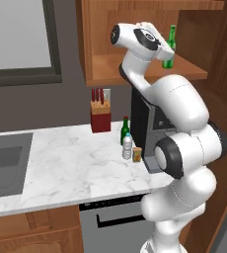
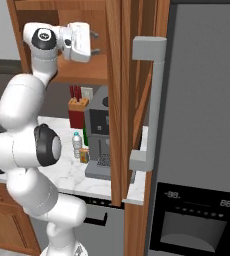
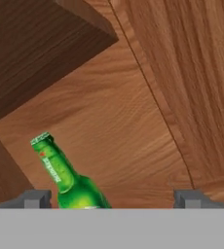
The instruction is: Sort all alcoholic drinks to one cabinet, and non-alcoholic drinks to the other.
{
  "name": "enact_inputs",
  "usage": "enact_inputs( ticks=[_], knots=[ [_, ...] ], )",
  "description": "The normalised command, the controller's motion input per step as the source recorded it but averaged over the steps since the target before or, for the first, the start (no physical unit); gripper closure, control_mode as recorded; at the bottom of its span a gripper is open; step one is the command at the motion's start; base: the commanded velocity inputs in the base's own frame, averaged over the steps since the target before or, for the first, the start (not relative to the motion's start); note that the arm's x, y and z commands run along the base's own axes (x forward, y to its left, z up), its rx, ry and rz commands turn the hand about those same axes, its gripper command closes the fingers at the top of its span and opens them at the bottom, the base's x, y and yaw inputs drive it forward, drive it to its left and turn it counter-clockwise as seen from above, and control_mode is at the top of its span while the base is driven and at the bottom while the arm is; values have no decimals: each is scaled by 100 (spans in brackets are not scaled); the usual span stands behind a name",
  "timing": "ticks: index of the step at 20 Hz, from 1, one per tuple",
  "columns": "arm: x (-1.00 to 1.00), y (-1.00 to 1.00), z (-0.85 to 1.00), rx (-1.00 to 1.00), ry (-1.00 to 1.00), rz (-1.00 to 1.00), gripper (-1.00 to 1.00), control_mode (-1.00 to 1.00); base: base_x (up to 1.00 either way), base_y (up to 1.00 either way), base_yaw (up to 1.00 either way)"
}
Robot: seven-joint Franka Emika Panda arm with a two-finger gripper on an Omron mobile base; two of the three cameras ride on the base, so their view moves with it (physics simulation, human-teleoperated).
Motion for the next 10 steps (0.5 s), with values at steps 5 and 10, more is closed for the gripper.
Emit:
enact_inputs(
  ticks=[5, 10],
  knots=[
    [-55, 40, 0, 0, 0, 0, -100, -100, 0, 0, 0],
    [-99, 21, 0, 0, 0, 0, -100, -100, 0, 0, 0]
  ],
)
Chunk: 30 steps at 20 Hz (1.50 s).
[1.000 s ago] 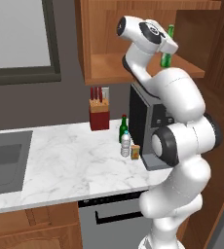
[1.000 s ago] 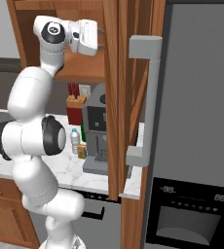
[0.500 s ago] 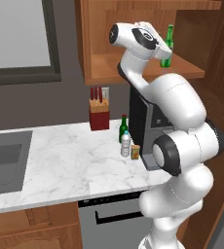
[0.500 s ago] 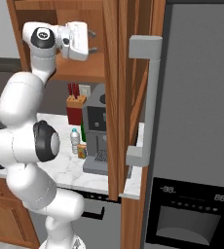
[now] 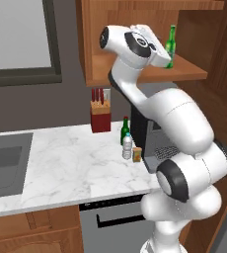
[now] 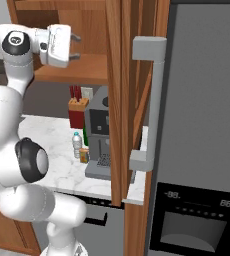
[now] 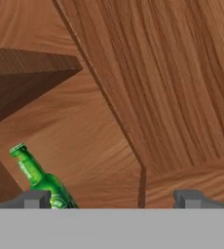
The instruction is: Sort all alcoholic drinks to one cabinet, and non-alcoholic drinks to the other.
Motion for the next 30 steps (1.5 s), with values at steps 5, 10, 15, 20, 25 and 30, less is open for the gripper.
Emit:
enact_inputs(
  ticks=[5, 10, 15, 20, 25, 30],
  knots=[
    [-100, 21, -3, 0, 0, 0, -100, -100, 0, 0, 0],
    [-94, 39, -22, -3, 4, 0, -100, -100, 0, 0, 0],
    [-89, 46, -42, -5, 7, 0, -100, -100, 0, 0, 0],
    [-61, 45, -48, -8, 9, 0, -100, -100, 0, 0, 0],
    [0, 62, -47, -7, 14, 0, -100, -100, 0, 0, 0],
    [11, 75, -42, -3, 21, 0, -100, -100, 0, 0, 0]
  ],
)
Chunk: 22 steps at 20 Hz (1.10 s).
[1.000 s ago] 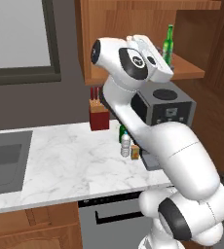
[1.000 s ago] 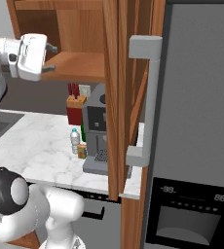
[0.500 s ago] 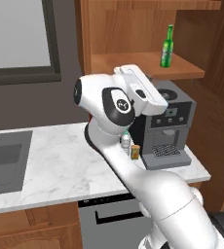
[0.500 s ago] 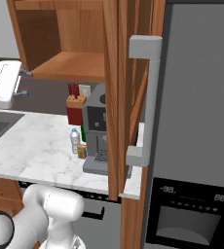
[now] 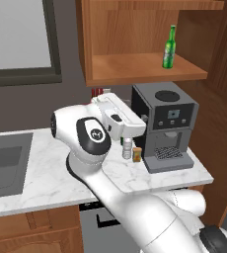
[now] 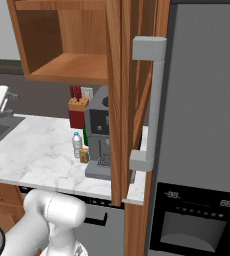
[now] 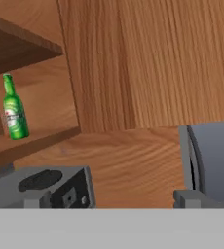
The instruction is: Sort all alcoholic drinks to one cabinet, and non-alcoholic drinks to the other.
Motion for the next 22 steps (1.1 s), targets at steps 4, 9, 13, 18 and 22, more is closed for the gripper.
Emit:
enact_inputs(
  ticks=[4, 9, 13, 18, 22],
  knots=[
    [17, 74, -28, 0, 23, 0, -100, -100, 0, 0, 0],
    [25, 60, -14, 0, 25, 0, -100, -100, 0, 0, 0],
    [38, 24, -30, 0, 16, 0, -100, -100, 0, 0, 0],
    [59, 2, -43, 5, 5, 0, -100, -100, 0, 0, 0],
    [68, 0, -40, 8, 0, 0, -100, -100, 0, 0, 0]
  ],
)
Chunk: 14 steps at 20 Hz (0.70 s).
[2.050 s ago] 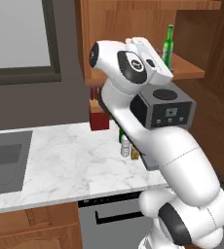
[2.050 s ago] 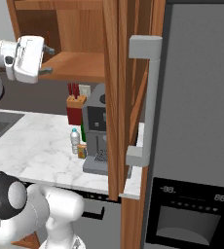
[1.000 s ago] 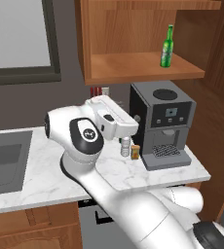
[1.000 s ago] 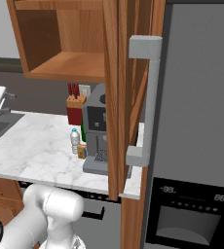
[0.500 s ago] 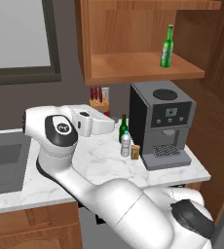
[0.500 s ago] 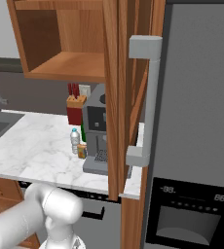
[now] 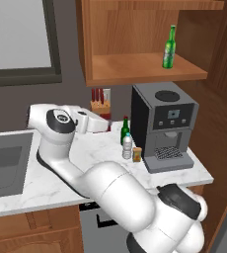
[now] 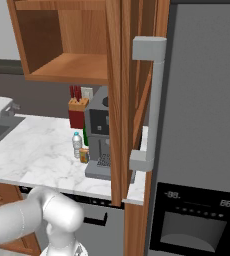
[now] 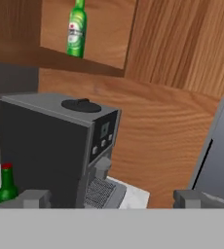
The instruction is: Sort all alcoholic drinks to one cabinet, and non-alcoholic drinks to the other.
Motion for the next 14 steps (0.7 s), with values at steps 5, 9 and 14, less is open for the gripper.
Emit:
enact_inputs(
  ticks=[5, 9, 14],
  knots=[
    [53, 4, -31, 5, 0, 0, -100, -100, 0, 0, 0],
    [33, 2, -25, 1, 0, 0, -100, -100, 0, 0, 0],
    [35, 0, -20, 0, 0, 0, -100, -100, 0, 0, 0]
  ],
)
